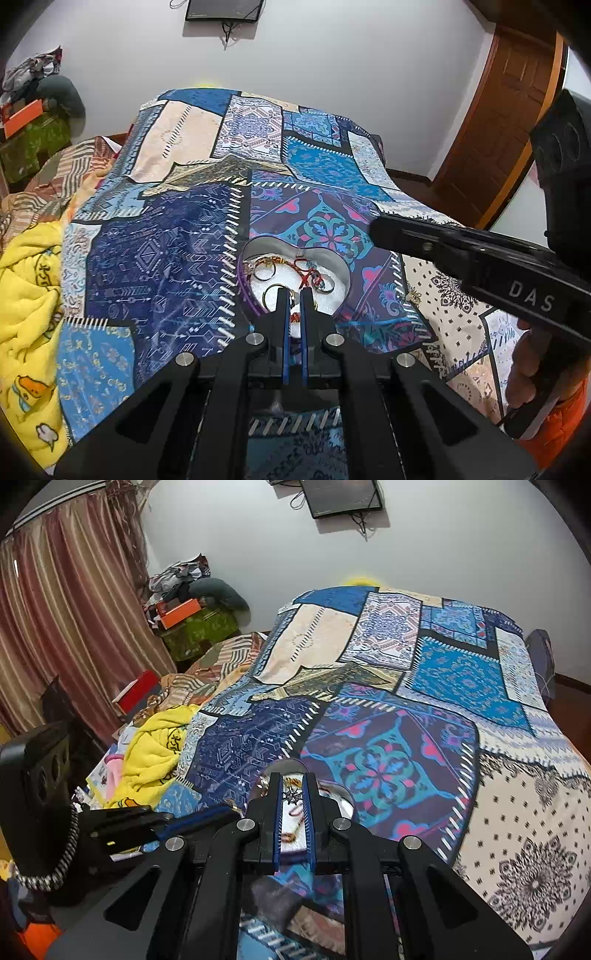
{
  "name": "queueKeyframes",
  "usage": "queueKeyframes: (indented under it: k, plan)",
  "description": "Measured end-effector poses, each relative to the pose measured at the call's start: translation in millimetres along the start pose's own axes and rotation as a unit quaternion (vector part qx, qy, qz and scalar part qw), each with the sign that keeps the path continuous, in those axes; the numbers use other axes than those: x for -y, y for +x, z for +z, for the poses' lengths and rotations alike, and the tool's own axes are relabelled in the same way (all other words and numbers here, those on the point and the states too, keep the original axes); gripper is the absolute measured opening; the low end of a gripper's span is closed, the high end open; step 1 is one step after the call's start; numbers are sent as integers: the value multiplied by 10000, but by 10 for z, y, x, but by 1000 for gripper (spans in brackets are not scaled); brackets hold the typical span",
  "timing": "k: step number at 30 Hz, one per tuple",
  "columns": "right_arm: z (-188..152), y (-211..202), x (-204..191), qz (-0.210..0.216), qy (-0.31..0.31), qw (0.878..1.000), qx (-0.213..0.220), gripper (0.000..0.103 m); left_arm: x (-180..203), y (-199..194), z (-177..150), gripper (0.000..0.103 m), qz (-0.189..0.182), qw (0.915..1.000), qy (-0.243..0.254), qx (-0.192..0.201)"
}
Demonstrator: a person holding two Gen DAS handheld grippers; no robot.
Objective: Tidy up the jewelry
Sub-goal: 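Carry the gold pieces over the heart tin with both tools, then open the left tool over the heart tin while the right tool releases its gold ring there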
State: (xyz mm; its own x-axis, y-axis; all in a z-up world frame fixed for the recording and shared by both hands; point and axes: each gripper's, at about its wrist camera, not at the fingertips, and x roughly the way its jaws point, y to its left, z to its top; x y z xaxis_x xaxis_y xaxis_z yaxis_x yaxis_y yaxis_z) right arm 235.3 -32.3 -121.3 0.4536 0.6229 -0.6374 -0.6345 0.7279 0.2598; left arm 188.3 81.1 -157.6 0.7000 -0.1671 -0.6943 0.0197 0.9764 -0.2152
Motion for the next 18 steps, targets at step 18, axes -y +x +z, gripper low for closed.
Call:
queueKeyframes:
  k: [18]
  plan:
    - [6,488,55,124,149,9986,-497,9,-103,295,61,3,-46,9999,71,-79]
